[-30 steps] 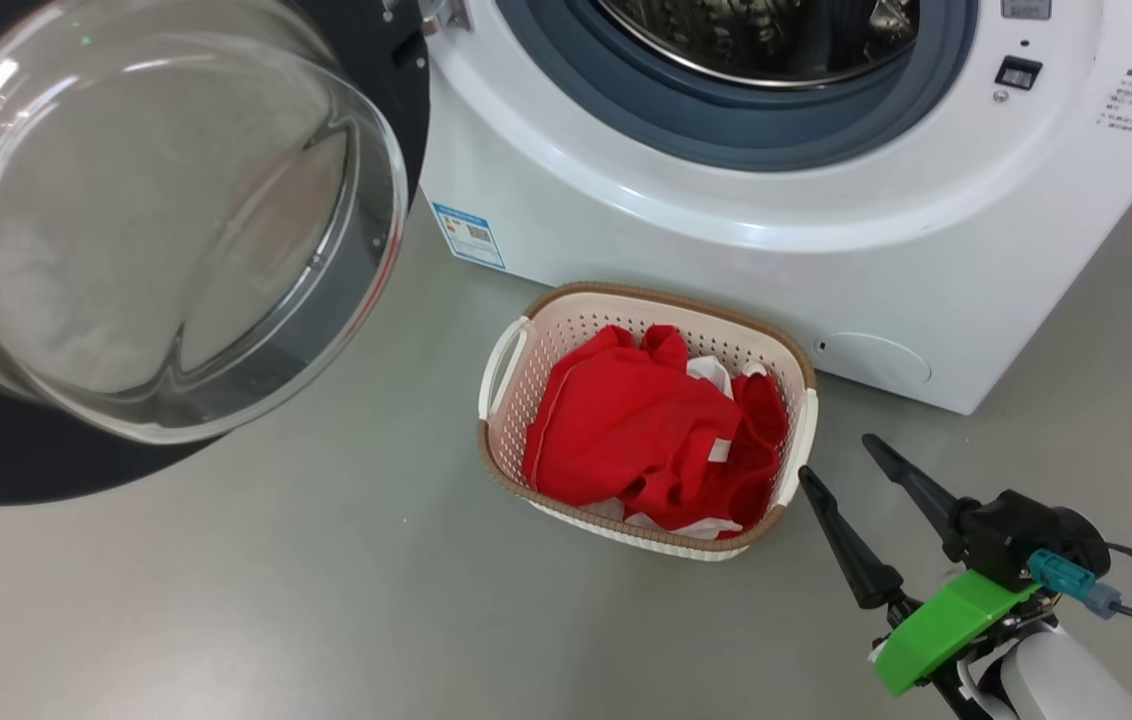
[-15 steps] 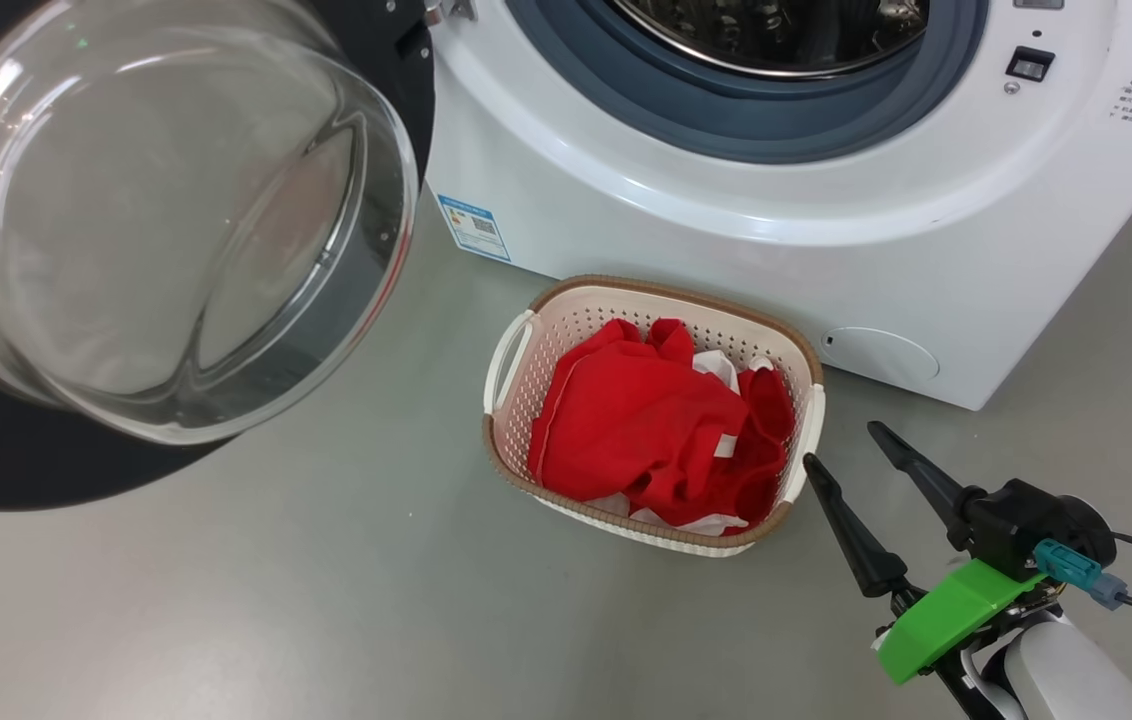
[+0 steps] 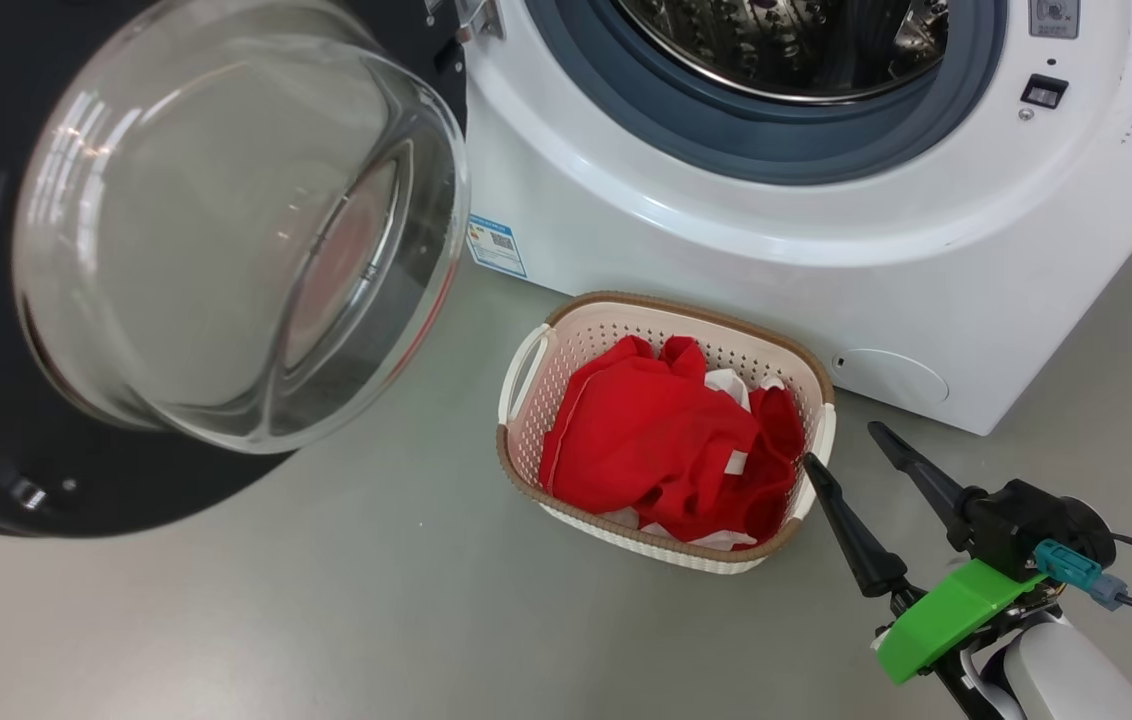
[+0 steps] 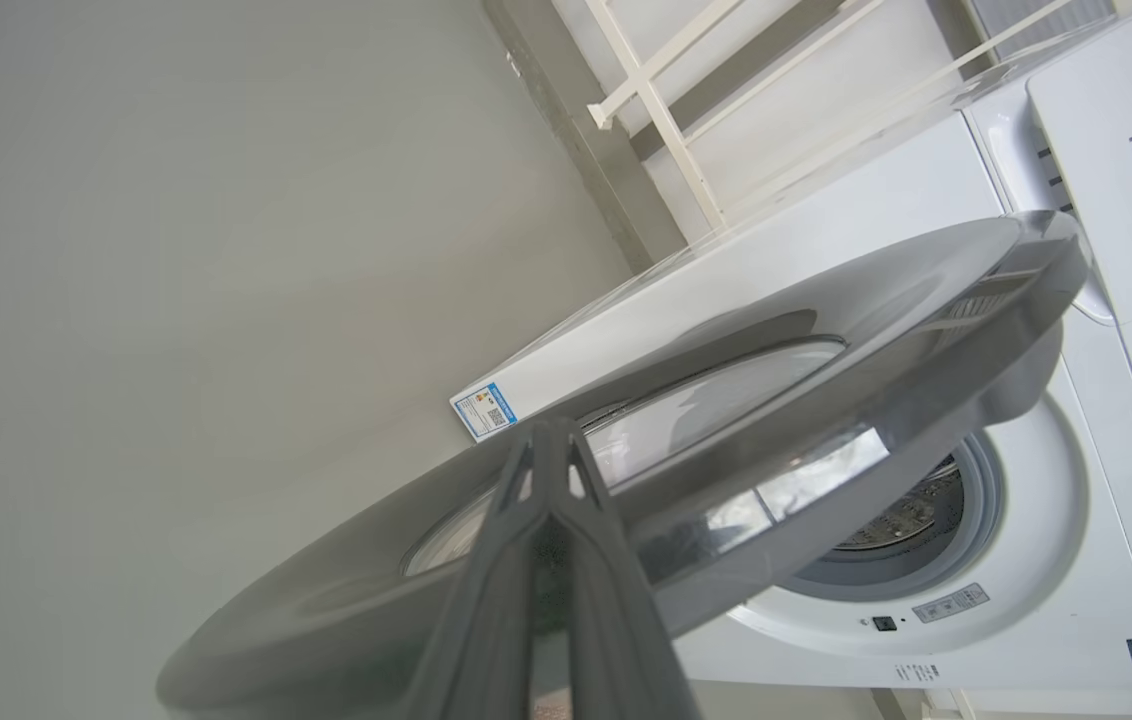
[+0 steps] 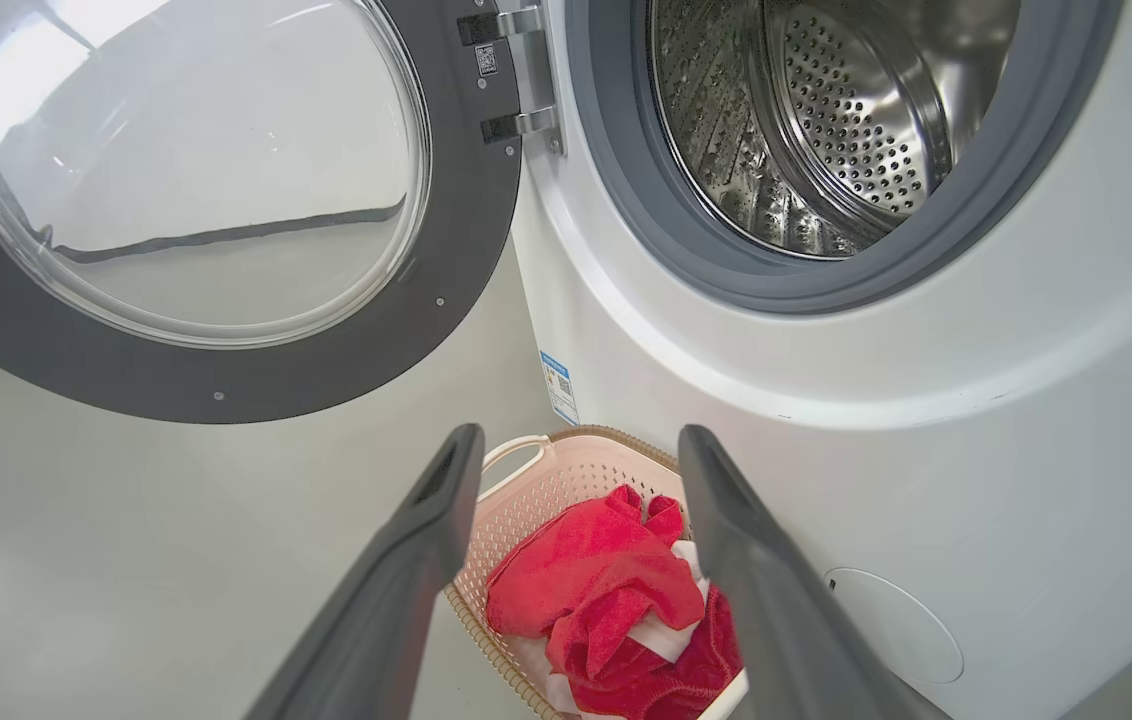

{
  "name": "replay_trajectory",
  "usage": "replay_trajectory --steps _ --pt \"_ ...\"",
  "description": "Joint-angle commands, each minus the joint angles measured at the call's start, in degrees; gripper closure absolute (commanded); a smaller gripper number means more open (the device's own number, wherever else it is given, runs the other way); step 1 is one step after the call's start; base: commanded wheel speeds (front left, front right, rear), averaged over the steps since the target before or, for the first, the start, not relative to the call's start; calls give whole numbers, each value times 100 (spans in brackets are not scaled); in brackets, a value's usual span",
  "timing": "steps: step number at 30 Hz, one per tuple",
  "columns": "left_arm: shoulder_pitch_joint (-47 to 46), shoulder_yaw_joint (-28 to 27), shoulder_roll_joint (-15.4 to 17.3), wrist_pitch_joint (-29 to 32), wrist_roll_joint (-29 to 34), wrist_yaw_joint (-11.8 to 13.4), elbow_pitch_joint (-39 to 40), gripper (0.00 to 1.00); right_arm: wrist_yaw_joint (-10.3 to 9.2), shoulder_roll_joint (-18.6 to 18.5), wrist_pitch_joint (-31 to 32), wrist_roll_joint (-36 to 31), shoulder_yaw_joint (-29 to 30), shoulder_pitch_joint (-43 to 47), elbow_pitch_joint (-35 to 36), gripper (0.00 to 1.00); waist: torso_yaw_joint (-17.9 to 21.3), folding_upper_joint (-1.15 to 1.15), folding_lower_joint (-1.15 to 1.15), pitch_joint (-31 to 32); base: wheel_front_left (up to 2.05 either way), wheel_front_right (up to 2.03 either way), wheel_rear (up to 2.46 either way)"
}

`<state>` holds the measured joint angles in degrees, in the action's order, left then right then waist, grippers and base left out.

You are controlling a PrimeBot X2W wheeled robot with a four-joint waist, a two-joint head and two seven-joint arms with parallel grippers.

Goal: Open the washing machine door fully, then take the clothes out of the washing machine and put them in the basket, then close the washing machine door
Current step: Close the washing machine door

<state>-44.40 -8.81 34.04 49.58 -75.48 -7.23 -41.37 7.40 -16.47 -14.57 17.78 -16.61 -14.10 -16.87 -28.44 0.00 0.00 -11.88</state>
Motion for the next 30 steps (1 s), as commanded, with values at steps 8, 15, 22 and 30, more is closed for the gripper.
replay_trajectory --steps 8,15,22,30 --pt "638 81 257 913 -631 -25 1230 100 9 36 -43 31 -91 70 122 0 -20 0 0 140 0 0 0" --pt "1153 144 304 1311 -975 -25 2085 100 9 76 -43 32 -22 165 142 0 0 0 0 276 0 0 0" --pt "1509 211 263 1540 -1213 -25 2764 100 9 107 -43 31 42 238 163 0 46 0 0 353 0 0 0" --pt "1718 411 84 1710 -1389 -25 3610 100 9 129 -43 14 136 279 199 0 165 0 0 392 0 0 0"
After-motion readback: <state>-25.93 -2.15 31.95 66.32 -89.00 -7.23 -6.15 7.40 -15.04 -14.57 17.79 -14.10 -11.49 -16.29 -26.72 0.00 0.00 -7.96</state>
